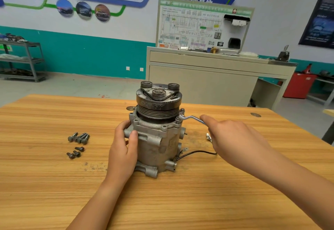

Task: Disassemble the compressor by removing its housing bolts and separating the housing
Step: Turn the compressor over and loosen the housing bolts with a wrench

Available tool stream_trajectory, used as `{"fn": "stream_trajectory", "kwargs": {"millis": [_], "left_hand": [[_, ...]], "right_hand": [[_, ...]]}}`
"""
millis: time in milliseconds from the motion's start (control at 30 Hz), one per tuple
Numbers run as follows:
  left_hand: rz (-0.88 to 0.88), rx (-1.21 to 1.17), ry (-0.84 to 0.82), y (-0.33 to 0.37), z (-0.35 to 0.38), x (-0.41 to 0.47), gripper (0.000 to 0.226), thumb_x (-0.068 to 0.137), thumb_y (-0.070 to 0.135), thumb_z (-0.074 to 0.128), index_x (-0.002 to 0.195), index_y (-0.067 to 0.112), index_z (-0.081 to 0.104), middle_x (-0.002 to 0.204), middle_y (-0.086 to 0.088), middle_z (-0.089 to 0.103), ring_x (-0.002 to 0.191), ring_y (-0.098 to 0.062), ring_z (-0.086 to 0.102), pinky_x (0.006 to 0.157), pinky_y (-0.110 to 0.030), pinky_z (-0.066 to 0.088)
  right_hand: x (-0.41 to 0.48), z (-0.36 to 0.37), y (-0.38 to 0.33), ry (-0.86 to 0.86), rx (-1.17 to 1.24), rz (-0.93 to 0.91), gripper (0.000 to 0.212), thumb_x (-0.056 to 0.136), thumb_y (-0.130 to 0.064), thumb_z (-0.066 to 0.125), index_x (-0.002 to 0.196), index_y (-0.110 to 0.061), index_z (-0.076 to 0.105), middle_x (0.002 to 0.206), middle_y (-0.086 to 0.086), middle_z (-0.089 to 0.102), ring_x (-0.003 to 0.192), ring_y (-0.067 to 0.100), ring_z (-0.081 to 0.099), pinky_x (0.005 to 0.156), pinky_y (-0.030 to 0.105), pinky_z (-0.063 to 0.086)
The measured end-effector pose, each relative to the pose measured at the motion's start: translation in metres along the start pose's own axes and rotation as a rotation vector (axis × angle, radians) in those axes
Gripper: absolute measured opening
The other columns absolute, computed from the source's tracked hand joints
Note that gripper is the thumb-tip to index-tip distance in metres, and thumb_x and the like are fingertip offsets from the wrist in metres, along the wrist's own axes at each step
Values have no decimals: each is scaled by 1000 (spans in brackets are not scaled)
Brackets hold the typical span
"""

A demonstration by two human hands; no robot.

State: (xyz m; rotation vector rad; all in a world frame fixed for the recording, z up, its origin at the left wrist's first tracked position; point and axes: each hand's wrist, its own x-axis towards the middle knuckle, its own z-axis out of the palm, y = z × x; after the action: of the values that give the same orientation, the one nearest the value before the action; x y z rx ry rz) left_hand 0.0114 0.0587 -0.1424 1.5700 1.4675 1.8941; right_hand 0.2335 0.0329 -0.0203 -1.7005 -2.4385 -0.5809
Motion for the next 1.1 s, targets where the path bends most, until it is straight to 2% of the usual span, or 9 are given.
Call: {"fn": "stream_trajectory", "kwargs": {"millis": [167,333,433,600,700,800,900,967,1100], "left_hand": [[5,-27,6,2,2,-1,35,88,41,38,122,33,39,105,30,49,93,25,47,67,2,36],[12,-27,22,2,2,-2,32,89,39,39,121,33,39,103,29,49,92,26,48,66,2,36],[18,-29,17,2,1,-3,29,92,35,43,121,34,39,102,29,51,91,25,49,65,2,37],[1,-15,-3,1,0,-3,28,94,41,43,122,36,39,102,31,51,91,24,49,66,1,37],[-8,-13,-11,0,-2,-1,39,85,49,39,122,36,38,106,30,50,94,24,48,69,1,36],[-4,-2,-11,0,-2,-1,27,92,50,41,118,42,36,106,31,49,95,24,47,70,2,36],[-2,-7,-2,-1,0,0,28,89,43,41,117,42,36,105,32,48,95,24,47,69,2,36],[2,-12,-7,-2,0,0,29,88,43,40,117,43,36,105,31,49,96,24,47,70,1,36],[17,-19,-7,-2,0,0,24,89,42,40,112,48,38,106,33,48,96,24,46,69,2,36]], "right_hand": [[2,-24,-22,-113,-193,-40,74,87,4,40,147,-12,-1,61,1,32,49,16,28,39,27,25],[5,-30,-53,-222,-259,-50,68,88,8,36,142,8,-5,79,14,50,48,17,28,36,29,22],[7,-27,-39,-183,-347,-106,70,89,5,38,143,3,-7,63,8,33,47,19,32,35,27,25],[9,-20,-10,-58,-451,-208,61,98,-29,23,145,-17,-14,66,-2,35,51,14,35,39,25,27],[16,-17,-8,-14,-480,-242,60,98,-20,28,145,-14,-10,64,-2,38,49,15,36,38,25,25],[24,-16,-2,-26,-483,-291,58,97,-16,30,144,-14,-4,62,-3,40,48,14,36,39,25,28],[22,-15,5,7,-471,-357,45,97,-37,20,137,-15,16,59,-5,37,46,13,32,40,24,28],[21,-9,10,84,-451,-390,52,92,-48,9,128,-15,30,59,-6,35,46,14,33,42,23,31],[37,6,35,214,-238,-497,54,92,-38,19,104,-4,60,52,1,49,38,21,47,35,23,38]]}}
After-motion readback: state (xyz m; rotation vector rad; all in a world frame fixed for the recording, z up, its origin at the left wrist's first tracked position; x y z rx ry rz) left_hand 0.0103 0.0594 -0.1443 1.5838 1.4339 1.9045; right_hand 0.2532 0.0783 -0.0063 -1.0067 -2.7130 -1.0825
